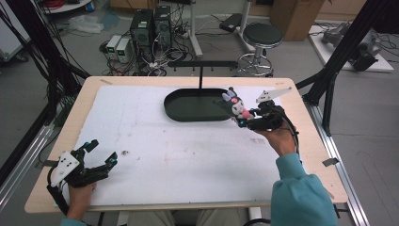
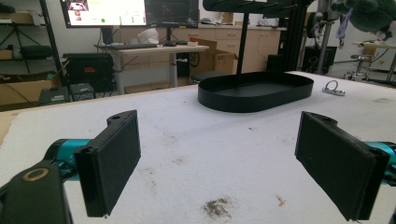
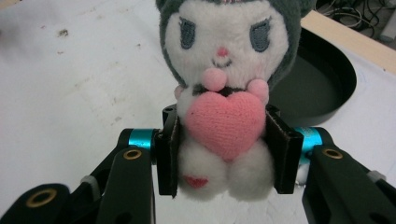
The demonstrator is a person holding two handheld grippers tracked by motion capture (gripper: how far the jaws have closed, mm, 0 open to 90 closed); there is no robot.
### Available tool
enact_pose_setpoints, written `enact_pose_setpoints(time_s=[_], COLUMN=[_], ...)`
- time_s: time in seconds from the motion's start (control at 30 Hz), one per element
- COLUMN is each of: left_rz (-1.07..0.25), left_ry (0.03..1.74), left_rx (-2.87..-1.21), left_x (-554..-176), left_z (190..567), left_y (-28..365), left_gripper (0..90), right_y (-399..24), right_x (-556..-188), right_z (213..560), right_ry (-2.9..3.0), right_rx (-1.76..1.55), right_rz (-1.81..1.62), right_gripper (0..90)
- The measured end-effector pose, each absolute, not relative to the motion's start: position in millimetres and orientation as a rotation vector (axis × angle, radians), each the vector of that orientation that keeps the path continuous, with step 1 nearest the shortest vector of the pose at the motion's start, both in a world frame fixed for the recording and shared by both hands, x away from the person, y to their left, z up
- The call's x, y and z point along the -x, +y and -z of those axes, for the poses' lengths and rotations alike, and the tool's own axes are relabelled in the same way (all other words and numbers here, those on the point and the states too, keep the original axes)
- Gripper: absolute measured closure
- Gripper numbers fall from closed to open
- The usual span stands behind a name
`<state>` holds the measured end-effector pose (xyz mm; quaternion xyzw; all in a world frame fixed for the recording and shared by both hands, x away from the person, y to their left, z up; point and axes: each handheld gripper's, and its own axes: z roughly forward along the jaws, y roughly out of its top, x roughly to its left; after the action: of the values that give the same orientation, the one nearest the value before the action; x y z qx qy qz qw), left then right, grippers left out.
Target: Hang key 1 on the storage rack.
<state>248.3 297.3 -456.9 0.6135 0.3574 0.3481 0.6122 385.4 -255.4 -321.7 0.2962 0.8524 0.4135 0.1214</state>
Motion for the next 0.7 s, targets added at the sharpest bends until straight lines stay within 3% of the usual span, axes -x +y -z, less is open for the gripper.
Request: enact_pose_setpoints(time_s=[0.7], left_rz=[-0.803], left_ry=[0.824], left_rx=[-1.418], left_x=[-248.4], left_z=[456.9], left_y=[297.5], left_gripper=[14.6], right_y=[-236.2], right_x=[-416.5], right_z=[290.8], right_ry=[2.409], right_rx=[-0.927], right_rz=[-1.216], right_gripper=[54.7])
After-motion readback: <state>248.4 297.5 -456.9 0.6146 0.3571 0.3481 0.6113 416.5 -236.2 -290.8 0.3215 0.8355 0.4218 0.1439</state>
